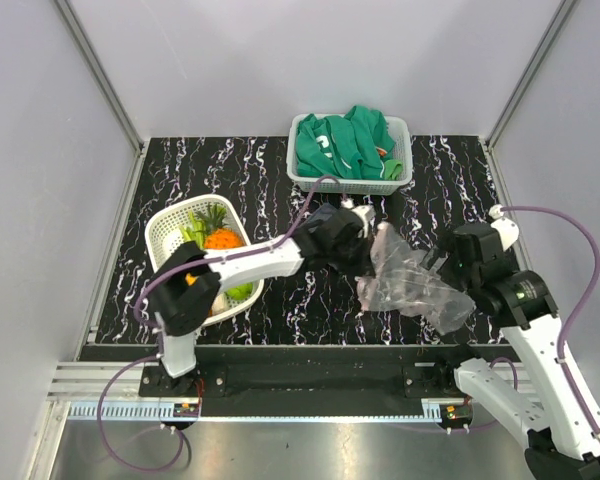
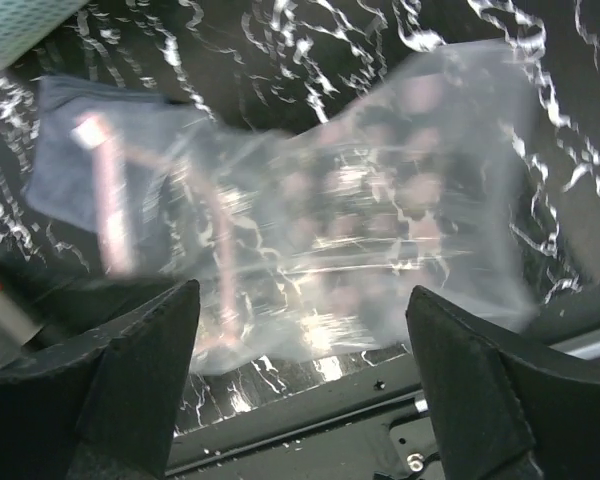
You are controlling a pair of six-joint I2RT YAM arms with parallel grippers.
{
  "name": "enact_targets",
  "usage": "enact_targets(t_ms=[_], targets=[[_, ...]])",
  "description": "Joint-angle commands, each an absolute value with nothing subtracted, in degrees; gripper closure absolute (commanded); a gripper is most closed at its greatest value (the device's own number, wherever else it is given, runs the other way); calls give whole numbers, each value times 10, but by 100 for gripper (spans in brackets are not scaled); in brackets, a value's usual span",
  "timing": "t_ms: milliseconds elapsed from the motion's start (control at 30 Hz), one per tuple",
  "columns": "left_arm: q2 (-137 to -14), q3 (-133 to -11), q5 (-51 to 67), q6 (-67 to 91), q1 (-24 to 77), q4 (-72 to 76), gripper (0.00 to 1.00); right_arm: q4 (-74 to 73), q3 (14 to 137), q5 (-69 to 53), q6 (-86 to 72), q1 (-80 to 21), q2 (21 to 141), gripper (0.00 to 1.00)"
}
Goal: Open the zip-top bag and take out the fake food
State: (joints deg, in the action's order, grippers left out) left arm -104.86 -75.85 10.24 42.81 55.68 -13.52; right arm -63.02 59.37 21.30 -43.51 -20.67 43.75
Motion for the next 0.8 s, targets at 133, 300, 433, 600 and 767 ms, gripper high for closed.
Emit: enact_targets(t_ms=[133, 300, 433, 600, 767], targets=[[-1123, -890, 124, 485, 562, -84, 40, -615, 637, 115, -309, -205, 453, 0], [-1001, -758, 35, 460, 562, -93, 6, -599, 621, 91, -307, -206, 456, 0], [-845, -649, 1, 444, 562, -100, 1, -581, 620, 71, -301, -206, 457, 0], [-711, -546, -10, 457, 563, -75, 1, -540, 595, 14, -292, -206, 454, 0], [-567, -450, 15, 458, 569, -9, 1, -480, 568, -108, -291, -205, 415, 0]])
